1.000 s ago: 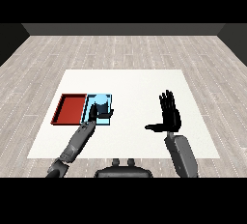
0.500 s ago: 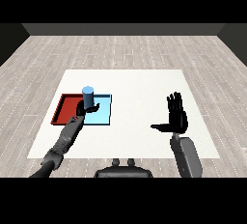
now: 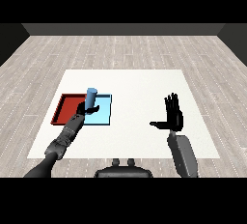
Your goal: Pick the blue can and put it in the blue box
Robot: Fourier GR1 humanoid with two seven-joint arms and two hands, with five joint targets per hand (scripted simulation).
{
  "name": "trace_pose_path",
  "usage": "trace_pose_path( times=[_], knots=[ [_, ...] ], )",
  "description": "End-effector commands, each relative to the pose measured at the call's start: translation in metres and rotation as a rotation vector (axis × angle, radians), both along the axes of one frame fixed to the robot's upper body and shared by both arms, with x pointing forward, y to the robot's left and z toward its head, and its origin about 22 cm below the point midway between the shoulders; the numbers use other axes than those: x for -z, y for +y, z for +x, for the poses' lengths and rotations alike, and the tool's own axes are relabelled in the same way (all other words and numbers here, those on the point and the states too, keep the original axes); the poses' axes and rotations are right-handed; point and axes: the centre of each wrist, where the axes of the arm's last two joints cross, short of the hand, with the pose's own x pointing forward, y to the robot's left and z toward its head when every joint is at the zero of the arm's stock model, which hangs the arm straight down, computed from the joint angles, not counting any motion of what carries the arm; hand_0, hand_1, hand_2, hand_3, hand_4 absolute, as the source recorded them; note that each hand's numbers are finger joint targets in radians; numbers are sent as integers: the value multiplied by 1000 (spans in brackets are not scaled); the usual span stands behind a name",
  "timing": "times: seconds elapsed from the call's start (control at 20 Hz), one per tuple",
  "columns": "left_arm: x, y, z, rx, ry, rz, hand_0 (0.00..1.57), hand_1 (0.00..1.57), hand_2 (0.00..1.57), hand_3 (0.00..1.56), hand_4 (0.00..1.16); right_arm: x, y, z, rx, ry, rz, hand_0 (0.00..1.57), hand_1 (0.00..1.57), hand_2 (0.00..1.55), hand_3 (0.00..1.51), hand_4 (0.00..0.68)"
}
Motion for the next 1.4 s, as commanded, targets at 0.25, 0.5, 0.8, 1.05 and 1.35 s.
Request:
trace_pose_path(
  times=[0.25,0.5,0.8,1.05,1.35],
  knots=[
    [37,-9,-28,26,225,33,1500,1500,1398,543,854,24,-17,10,10,34,24,0,0,0,0,0],
    [34,-21,-22,20,277,21,1447,1447,1387,0,515,19,-28,7,3,7,9,0,0,0,0,0],
    [28,-7,-19,-53,235,95,0,0,0,0,0,7,3,18,-22,0,50,0,0,0,0,0],
    [25,-21,-16,-171,-34,91,0,0,0,0,0,4,-13,7,-33,-26,49,0,0,0,0,0],
    [-4,-23,-1,-40,-527,-14,0,0,0,0,0,-1,-15,8,-18,-10,56,0,0,0,0,0]
  ],
)
